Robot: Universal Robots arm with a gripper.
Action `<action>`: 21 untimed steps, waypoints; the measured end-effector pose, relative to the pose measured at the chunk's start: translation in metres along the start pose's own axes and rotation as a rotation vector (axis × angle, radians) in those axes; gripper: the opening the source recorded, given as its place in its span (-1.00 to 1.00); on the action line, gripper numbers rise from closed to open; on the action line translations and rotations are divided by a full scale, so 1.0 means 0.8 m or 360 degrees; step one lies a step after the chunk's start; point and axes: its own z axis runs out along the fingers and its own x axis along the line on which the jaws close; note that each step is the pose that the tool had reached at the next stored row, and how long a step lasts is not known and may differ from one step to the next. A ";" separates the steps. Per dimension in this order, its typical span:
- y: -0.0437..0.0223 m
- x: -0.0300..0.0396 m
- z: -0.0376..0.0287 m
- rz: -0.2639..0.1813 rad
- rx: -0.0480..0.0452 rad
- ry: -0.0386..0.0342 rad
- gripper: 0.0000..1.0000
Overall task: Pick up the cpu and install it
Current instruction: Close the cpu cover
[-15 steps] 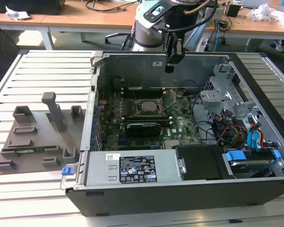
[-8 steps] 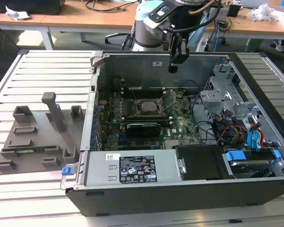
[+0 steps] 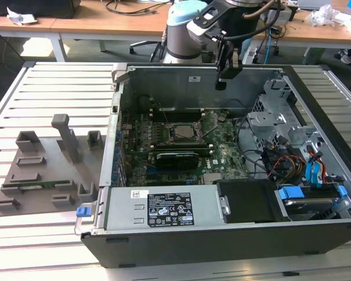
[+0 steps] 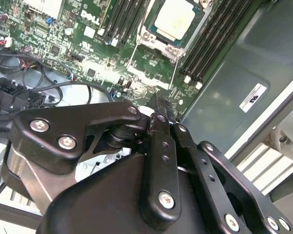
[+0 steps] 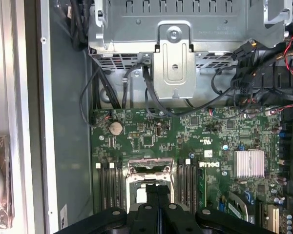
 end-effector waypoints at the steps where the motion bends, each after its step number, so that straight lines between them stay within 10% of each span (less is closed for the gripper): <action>1: 0.0019 0.0001 0.0000 0.0000 0.0000 0.0000 -0.79; 15: 0.0380 0.0019 0.0004 0.0000 0.0000 0.0000 -0.79; 21: 0.0389 0.0024 0.0183 -0.0002 0.0001 0.0000 -0.79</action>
